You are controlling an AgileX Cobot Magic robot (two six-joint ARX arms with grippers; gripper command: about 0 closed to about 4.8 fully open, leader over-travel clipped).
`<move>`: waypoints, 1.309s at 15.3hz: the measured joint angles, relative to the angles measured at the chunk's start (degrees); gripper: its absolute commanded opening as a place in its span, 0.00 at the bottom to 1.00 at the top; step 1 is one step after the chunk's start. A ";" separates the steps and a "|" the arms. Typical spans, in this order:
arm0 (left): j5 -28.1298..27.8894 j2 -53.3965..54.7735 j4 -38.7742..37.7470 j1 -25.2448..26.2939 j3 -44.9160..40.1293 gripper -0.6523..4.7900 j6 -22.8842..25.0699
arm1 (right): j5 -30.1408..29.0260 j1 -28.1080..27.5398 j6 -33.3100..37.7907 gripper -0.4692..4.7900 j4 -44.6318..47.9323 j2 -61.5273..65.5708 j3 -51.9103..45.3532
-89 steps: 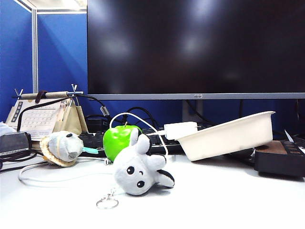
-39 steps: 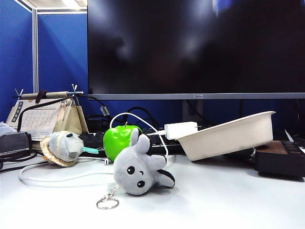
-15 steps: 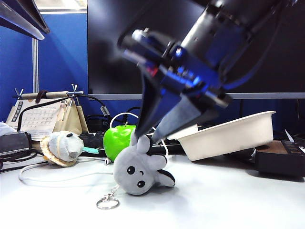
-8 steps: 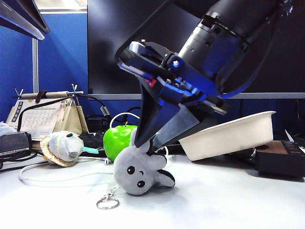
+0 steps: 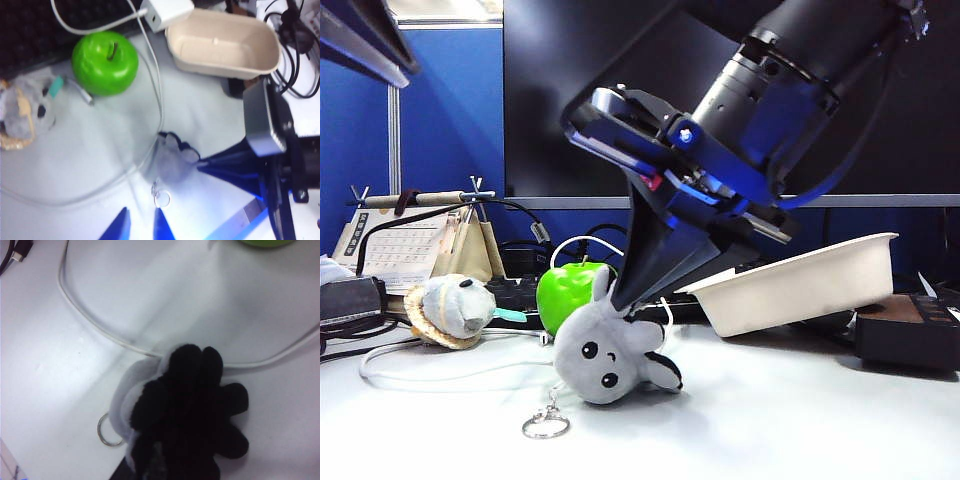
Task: Place the tilting octopus upright.
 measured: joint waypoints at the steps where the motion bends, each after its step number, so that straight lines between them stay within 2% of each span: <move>1: 0.00 0.00 -0.72 0.00 0.00 0.25 0.00 | -0.24 0.00 0.83 0.09 0.04 0.00 0.00; 4: 1.57 0.00 -2.34 0.00 0.00 0.25 0.00 | -2.82 -0.90 1.68 0.09 0.37 0.00 0.00; 6: 7.06 0.04 -2.80 0.00 0.00 0.25 0.83 | -6.34 -1.84 2.75 0.09 1.66 0.00 0.02; 8: 9.99 0.07 -2.84 -0.02 0.00 0.25 2.54 | -7.56 -2.38 3.72 0.09 2.21 0.00 0.07; 11: 10.25 0.07 -2.93 0.00 0.00 0.25 2.82 | -13.05 -3.58 5.70 0.09 3.37 0.00 0.17; 12: 10.34 0.09 -3.10 0.00 0.00 0.25 2.84 | -18.58 -4.26 7.82 0.09 5.49 0.00 0.20; 15: 10.40 0.07 -3.19 0.00 0.00 0.25 2.84 | -28.72 -6.03 13.97 0.09 11.96 0.00 0.24; 20: 10.40 0.07 -3.23 0.00 0.00 0.25 2.84 | -34.32 -9.68 16.74 0.09 12.44 0.48 0.35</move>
